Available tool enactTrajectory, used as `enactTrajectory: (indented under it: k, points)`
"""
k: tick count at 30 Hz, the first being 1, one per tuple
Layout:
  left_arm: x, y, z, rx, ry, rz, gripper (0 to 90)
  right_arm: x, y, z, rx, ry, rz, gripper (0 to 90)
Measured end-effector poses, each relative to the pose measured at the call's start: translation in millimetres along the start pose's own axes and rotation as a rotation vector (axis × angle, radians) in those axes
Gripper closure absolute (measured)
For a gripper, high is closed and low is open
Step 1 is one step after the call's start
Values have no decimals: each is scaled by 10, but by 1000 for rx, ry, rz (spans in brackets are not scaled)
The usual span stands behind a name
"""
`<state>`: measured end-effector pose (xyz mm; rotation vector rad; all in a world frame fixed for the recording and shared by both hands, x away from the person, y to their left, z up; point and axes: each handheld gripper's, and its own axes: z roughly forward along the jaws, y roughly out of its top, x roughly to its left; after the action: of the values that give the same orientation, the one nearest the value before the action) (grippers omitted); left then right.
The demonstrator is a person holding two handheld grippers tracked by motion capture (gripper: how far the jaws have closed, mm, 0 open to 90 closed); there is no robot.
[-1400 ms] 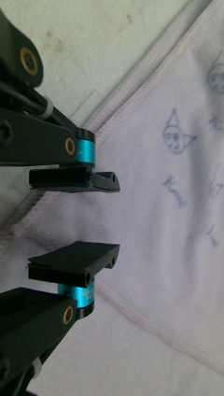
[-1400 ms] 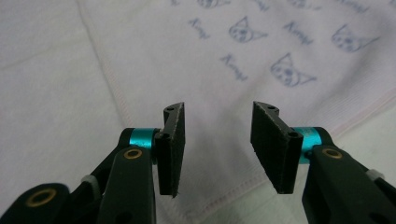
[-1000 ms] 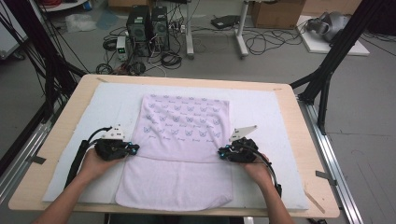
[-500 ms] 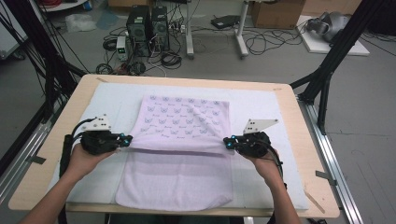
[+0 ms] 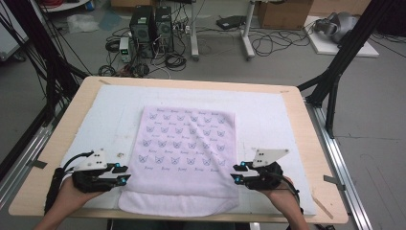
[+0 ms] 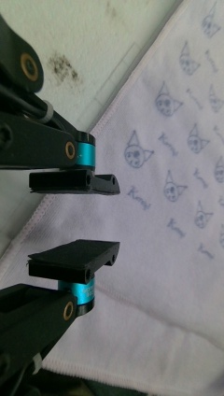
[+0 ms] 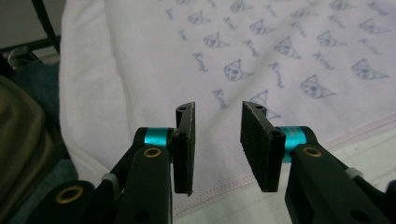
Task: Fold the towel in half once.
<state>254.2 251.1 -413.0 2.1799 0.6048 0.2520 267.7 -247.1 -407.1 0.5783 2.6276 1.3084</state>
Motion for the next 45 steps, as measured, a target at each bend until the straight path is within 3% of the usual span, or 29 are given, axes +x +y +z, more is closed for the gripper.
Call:
enactTrajectory:
  k: [11,14,15,18,20,26,30,31,32,35,40,43,45]
  points:
    - [-56,-158,212,71,4,15,635,122,-191,282,61,55,-3,560]
    - [-89,-176,217,58,15,19,665,167,-211,352,94,56,-26,568]
    - [-96,-177,218,56,15,19,697,180,-213,357,88,50,-31,593]
    - [-105,-163,219,59,9,28,853,182,-205,352,92,64,-33,800]
    - [-105,-159,205,50,9,16,871,182,-195,345,90,67,-33,863]
    - [-173,-124,12,13,15,30,880,213,-149,228,69,72,-44,874]
    - [-282,-168,-96,8,-6,45,879,346,-141,153,56,136,-61,860]
    - [-301,-185,-101,13,-5,46,873,368,-141,132,54,139,-67,810]
    - [-303,-200,-94,18,-15,44,844,375,-145,120,64,136,-57,725]
    - [-306,-223,-10,44,-7,31,635,363,-195,134,101,103,-54,672]
    - [-354,-223,137,68,-34,50,656,430,-196,206,118,127,-92,661]
    - [-362,-228,150,63,-32,53,686,431,-215,246,123,145,-83,653]
    - [-369,-238,137,59,-36,57,783,424,-241,273,128,147,-70,670]
